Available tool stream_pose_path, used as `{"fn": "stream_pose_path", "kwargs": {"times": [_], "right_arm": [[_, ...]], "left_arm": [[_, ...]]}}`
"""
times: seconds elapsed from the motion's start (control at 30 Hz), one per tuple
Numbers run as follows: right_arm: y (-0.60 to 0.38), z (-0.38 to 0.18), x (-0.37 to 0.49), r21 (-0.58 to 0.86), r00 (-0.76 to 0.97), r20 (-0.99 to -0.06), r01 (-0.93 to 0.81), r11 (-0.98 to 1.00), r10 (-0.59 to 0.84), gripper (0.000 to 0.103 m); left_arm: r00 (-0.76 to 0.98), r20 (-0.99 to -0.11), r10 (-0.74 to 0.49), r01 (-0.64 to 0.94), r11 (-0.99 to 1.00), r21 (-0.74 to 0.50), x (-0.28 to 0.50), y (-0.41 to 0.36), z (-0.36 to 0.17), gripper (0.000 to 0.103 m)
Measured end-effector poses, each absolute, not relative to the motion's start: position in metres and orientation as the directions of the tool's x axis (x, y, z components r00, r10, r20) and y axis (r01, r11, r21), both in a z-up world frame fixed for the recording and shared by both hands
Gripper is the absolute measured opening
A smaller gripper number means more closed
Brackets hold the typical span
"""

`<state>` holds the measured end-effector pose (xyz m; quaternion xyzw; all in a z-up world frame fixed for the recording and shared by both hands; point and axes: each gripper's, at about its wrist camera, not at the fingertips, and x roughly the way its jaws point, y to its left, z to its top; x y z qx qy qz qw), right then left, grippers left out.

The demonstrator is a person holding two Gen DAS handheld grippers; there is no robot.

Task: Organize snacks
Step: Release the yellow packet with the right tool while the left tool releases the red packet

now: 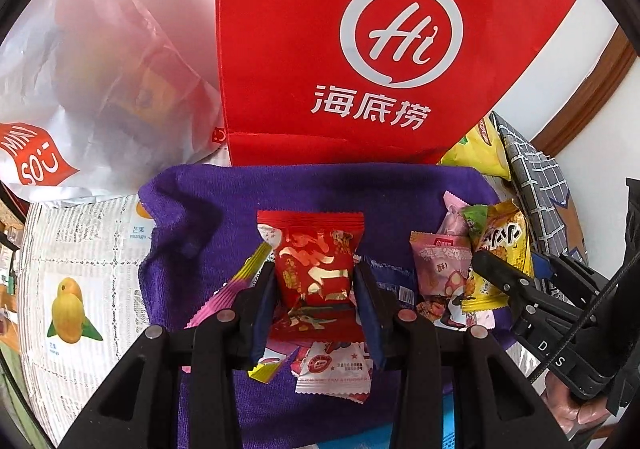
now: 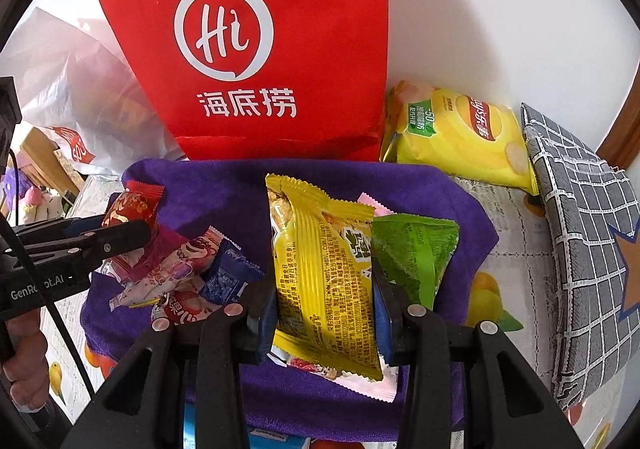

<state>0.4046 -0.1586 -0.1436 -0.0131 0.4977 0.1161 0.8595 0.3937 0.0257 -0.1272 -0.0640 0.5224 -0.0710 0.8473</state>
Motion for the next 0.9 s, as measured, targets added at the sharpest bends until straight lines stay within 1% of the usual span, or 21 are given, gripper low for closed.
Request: {"fn": "stream_pose_path", "kwargs": {"times": [0.1,0.2,0.3,0.37,0.43,0.6,0.9], "right_arm": [[-0.1600,-0.1416,0.4032,0.090,0.486,-0.854,-0.214,0.973,0.186,0.046],[-0.1606,-0.1395,0.4021,0.084,0.494,-0.850,-0.219,0.972,0.185,0.048],[-0.1608,-0.1386,0.4014,0.081,0.497,-0.848,-0.218,0.973,0.182,0.048],[-0.1611,-0.1382,0.4007,0.080,0.500,-0.847,-0.217,0.973,0.181,0.048],[-0.1612,-0.1380,0.4006,0.077,0.500,-0.847,-0.218,0.973,0.179,0.048],[-0.1606,-0.1378,0.3998,0.069,0.500,-0.849,-0.217,0.974,0.171,0.048],[-0.1548,-0.1445,0.4013,0.057,0.479,-0.862,-0.234,0.971,0.166,0.048]], "left_arm": [[0.443,-0.876,-0.191,0.058,0.981,-0.184,0.3947,0.0239,-0.1281,0.039],[0.440,-0.877,-0.191,0.061,0.981,-0.183,0.3952,0.0231,-0.1287,0.039],[0.441,-0.878,-0.187,0.060,0.982,-0.179,0.3951,0.0237,-0.1284,0.041],[0.438,-0.879,-0.187,0.058,0.982,-0.180,0.3953,0.0241,-0.1285,0.043],[0.434,-0.882,-0.185,0.055,0.982,-0.179,0.3957,0.0242,-0.1286,0.048],[0.430,-0.886,-0.176,0.058,0.984,-0.167,0.3935,0.0234,-0.1271,0.053],[0.442,-0.880,-0.171,0.058,0.985,-0.162,0.3900,0.0247,-0.1205,0.060]]}}
